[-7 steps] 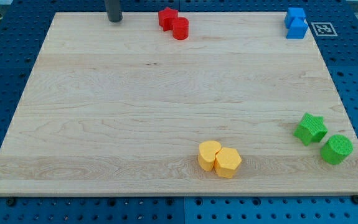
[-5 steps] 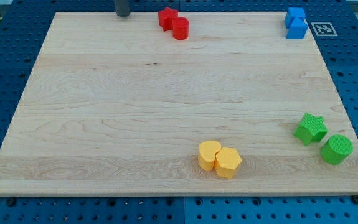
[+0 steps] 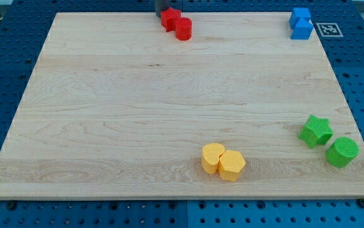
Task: Push the red star along with the red circle down a bit
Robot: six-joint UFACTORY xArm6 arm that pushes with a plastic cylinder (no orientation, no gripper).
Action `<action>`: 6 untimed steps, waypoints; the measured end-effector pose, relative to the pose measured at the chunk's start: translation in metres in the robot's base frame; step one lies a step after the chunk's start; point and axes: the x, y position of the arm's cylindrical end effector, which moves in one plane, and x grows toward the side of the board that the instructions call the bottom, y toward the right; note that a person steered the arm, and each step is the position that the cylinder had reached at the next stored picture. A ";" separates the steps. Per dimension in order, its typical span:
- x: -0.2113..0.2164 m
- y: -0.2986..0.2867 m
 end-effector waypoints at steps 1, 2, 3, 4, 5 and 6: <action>0.000 0.024; 0.000 0.032; 0.000 0.032; 0.015 0.031; 0.043 0.028; 0.068 0.023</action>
